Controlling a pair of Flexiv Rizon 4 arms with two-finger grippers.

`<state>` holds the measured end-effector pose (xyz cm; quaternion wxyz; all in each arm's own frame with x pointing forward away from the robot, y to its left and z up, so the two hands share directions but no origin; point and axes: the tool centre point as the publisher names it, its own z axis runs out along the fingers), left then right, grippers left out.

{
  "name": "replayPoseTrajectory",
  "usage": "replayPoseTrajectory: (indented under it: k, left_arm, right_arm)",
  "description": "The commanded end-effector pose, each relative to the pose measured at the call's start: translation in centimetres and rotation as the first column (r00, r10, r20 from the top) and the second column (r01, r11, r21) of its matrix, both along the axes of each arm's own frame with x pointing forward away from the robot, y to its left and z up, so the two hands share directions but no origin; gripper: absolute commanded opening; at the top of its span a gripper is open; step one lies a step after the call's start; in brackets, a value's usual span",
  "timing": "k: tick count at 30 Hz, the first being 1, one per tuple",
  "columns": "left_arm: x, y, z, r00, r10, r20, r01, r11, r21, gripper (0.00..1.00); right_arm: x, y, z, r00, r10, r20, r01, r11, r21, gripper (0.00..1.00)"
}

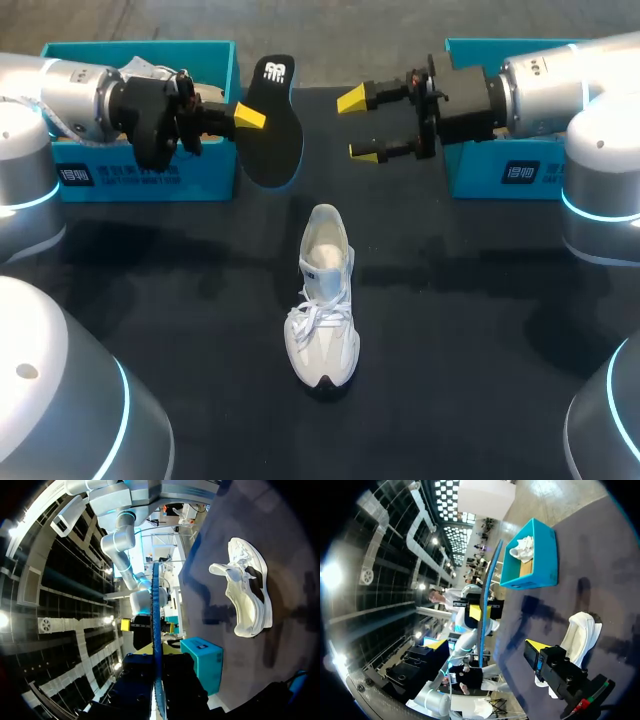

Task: Take the shoe out of the shoebox, open the shoe tongue, remove and reinsert the insole, then place the shoe into the shoebox

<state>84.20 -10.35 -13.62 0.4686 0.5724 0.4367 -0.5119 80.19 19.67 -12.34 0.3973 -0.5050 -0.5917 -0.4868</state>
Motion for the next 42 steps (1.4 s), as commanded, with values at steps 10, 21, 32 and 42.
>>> replayPoseTrajectory:
  k: [10, 21, 32, 42]
  left_arm:
    - [0.0, 0.0, 0.0, 1.000, 0.000, 0.002, 0.000, 1.000, -0.001, 0.00]
    - [0.0, 0.0, 0.0, 1.000, 0.000, 0.002, 0.000, 1.000, -0.001, 0.00]
    - [0.0, 0.0, 0.0, 1.000, 0.000, 0.002, 0.000, 1.000, -0.001, 0.00]
    - [0.0, 0.0, 0.0, 1.000, 0.000, 0.002, 0.000, 1.000, -0.001, 0.00]
  right_arm:
    - [-1.2, 5.2, -0.7, 1.000, -0.023, 0.012, 0.022, 1.000, 0.017, 1.00]
    - [-1.7, 8.0, -1.4, 1.000, 0.006, -0.004, -0.006, 1.000, 0.003, 0.93]
    - [-1.0, 8.5, -0.9, 1.000, -0.012, -0.001, 0.012, 1.000, 0.001, 0.66]
    - [0.1, 8.1, -0.6, 1.000, -0.026, -0.010, 0.026, 1.000, 0.002, 0.48]
